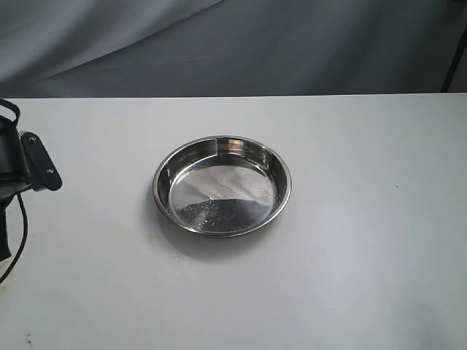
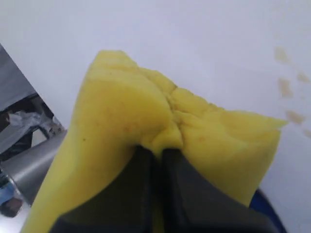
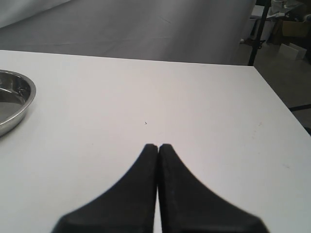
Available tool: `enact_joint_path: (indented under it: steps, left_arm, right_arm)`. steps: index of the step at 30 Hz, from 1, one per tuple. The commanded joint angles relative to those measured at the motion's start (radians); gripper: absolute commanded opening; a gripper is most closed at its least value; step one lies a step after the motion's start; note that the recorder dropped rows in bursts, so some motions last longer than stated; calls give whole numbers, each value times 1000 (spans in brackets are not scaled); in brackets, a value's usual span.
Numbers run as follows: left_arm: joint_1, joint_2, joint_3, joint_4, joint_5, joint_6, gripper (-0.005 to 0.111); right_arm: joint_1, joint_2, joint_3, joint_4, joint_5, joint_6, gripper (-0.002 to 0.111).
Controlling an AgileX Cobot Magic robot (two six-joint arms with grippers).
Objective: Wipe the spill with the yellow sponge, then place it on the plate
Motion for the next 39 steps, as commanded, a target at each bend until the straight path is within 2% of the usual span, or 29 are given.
enact_joint_path:
  steps: [1, 7, 11, 18, 25, 33, 39]
  left_arm:
    - [2, 48, -1, 51, 136, 47, 0]
    - [2, 128, 10, -28, 169, 221, 0]
    - [2, 202, 10, -2, 237, 223, 0]
    - [-19, 338, 8, 13, 236, 223, 0]
    - [-137, 377, 4, 39, 98, 193, 0]
    - [-245, 378, -82, -148, 27, 235, 0]
    - [-313, 378, -85, -218, -75, 261, 0]
  right_arm:
    - [4, -6, 3, -4, -1, -1, 0]
    - [4, -6, 3, -4, -1, -1, 0]
    - [4, -6, 3, -4, -1, -4, 0]
    - [4, -6, 3, -4, -1, -4, 0]
    - [4, -6, 3, -4, -1, -4, 0]
    - [4, -6, 3, -4, -1, -2, 0]
    - [4, -6, 3, -4, -1, -2, 0]
